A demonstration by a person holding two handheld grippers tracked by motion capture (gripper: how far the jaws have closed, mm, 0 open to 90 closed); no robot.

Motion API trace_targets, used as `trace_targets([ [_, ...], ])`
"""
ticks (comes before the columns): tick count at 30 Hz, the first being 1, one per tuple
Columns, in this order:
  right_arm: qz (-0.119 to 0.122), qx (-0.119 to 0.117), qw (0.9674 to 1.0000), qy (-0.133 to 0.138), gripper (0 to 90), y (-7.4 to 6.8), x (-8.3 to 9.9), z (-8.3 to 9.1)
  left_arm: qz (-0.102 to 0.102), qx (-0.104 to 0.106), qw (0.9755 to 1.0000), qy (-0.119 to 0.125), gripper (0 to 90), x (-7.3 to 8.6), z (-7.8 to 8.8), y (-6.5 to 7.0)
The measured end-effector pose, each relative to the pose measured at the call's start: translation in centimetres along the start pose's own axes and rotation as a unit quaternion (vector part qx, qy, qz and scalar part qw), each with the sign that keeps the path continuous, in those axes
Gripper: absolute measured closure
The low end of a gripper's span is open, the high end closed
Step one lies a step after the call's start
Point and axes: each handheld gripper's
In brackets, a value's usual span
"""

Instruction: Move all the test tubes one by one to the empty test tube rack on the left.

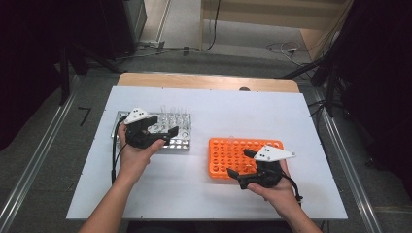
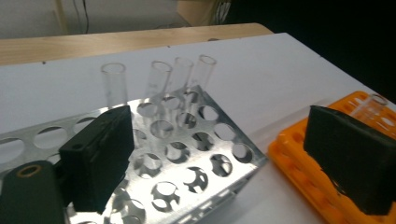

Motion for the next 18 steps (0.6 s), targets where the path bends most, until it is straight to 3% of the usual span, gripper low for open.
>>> trace_targets([
  [8, -0.012, 0.012, 0.9998, -0.012, 14.1, 1.9, -0.4, -1.3, -0.011, 0.039, 0.999, 0.021, 0.9, 1.4, 3.0, 2.2],
  [13, -0.015, 0.013, 0.9997, -0.012, 25.0, 2.9, -0.6, -2.1, -0.006, 0.063, 0.9978, 0.021, 0.0, 2.6, 4.2, 3.2],
  [18, -0.026, 0.027, 0.9993, -0.009, 37.7, 3.6, -1.0, -3.0, -0.016, 0.073, 0.997, 0.019, 0.0, 3.6, 4.7, 4.2],
])
Point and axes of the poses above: each handheld gripper's, and its own axes: z roughly backward along the jaws, x roughly out of its underside, y roughly to its right, and after that the axes turned 15 degrees about -x, right-handed
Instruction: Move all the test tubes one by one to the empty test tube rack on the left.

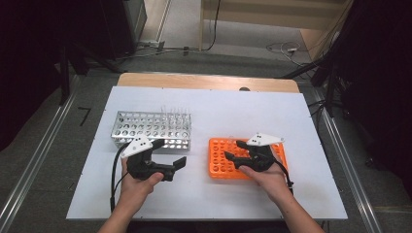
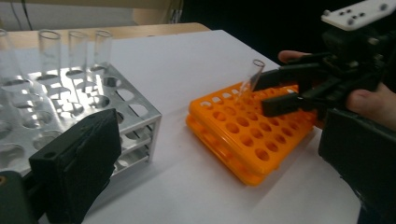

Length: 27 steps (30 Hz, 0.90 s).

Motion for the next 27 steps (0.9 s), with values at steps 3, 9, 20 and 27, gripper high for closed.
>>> trace_targets([
  [3, -0.01, 0.006, 0.9999, -0.004, 44.9, 0.1, -0.4, -0.5, -0.004, 0.005, 1.0, -0.001, 0.0, 0.2, 0.0, 0.5],
  [9, -0.024, 0.028, 0.999, -0.024, 57.3, 0.1, -1.0, -1.5, -0.017, 0.01, 0.9998, -0.006, 0.0, 0.4, 0.0, 1.1],
  [20, -0.04, 0.067, 0.9965, -0.03, 73.5, 0.0, -1.1, -2.1, -0.023, 0.018, 0.9994, -0.016, 0.0, 0.8, -0.3, 1.6],
  [27, -0.017, 0.067, 0.9976, 0.007, 73.7, -0.5, -1.5, -0.8, -0.028, 0.025, 0.9992, -0.013, 0.0, 0.6, -0.1, 2.0],
])
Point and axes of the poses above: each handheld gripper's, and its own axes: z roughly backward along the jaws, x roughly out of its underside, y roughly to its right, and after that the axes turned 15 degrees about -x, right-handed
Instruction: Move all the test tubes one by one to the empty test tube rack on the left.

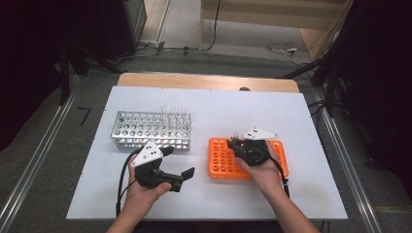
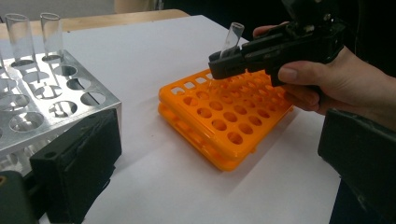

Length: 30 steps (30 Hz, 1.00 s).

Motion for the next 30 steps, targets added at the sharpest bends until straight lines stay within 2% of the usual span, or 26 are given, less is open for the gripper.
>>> trace_targets([
  [4, 0.01, -0.012, 0.9997, 0.019, 73.7, -0.5, -0.6, 1.6, -0.001, 0.004, 1.0, 0.003, 0.0, -0.2, 0.0, 0.3],
  [9, 0.026, -0.037, 0.9987, 0.024, 73.7, -1.8, -0.6, 3.1, -0.008, 0.014, 0.9998, 0.009, 2.3, -0.5, 0.2, 0.9],
  [13, 0.039, -0.062, 0.997, 0.023, 73.7, -3.3, -0.3, 3.6, -0.015, 0.025, 0.9995, 0.015, 4.4, -0.7, 0.2, 1.5],
  [17, 0.046, -0.092, 0.9945, 0.018, 73.7, -4.8, 0.6, 3.5, -0.013, 0.037, 0.999, 0.022, 7.1, -1.0, 0.4, 2.1],
  [19, 0.059, -0.102, 0.9931, 0.001, 73.7, -5.5, 1.0, 3.1, -0.013, 0.039, 0.9989, 0.024, 10.3, -1.1, 0.4, 2.3],
  [21, 0.06, -0.114, 0.9916, -0.004, 73.7, -6.0, 1.3, 2.9, -0.017, 0.039, 0.9988, 0.023, 14.4, -1.3, 0.3, 2.7],
  [26, 0.069, -0.129, 0.9891, -0.019, 73.7, -7.1, 1.7, 2.3, -0.031, 0.033, 0.9988, 0.016, 28.2, -1.5, 0.0, 3.9],
  [30, 0.073, -0.137, 0.9875, -0.026, 73.7, -7.7, 1.7, 2.0, -0.042, 0.043, 0.9981, 0.012, 39.7, -1.5, -0.3, 4.7],
])
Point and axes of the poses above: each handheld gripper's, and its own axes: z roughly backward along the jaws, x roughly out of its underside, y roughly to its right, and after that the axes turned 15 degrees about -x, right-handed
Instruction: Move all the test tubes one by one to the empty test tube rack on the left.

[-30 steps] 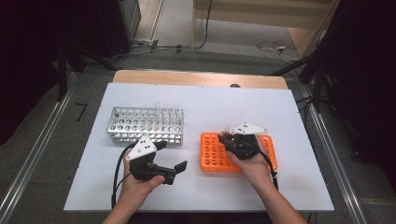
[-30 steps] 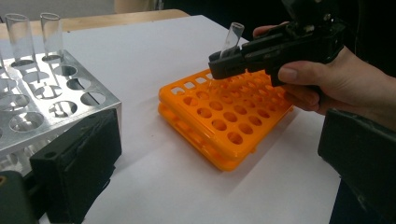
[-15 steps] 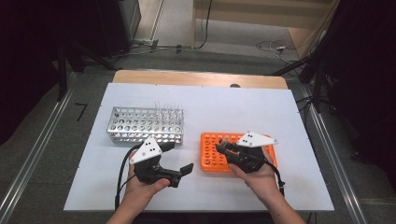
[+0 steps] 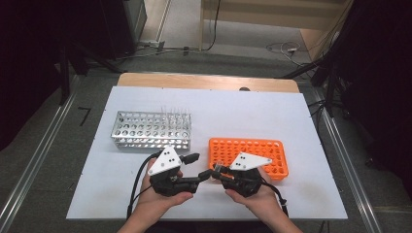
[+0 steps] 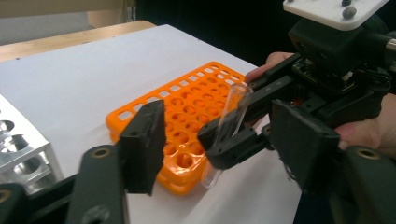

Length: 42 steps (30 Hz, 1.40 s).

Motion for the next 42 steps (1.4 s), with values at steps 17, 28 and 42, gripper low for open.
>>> trace_targets([
  [17, 0.014, -0.029, 0.9994, -0.014, 73.7, -1.5, -0.4, -0.8, -0.041, 0.009, 0.999, -0.017, 72.3, 0.3, -1.4, 1.7],
  [28, 0.015, -0.029, 0.9994, -0.012, 73.4, -1.4, -0.4, -0.7, -0.043, 0.002, 0.999, -0.014, 75.7, 0.3, -1.4, 1.5],
  [42, 0.014, -0.025, 0.9995, 0.01, 29.6, 0.1, 0.1, 1.7, -0.009, -0.036, 0.9993, 0.006, 75.8, -0.8, -0.1, -2.2],
])
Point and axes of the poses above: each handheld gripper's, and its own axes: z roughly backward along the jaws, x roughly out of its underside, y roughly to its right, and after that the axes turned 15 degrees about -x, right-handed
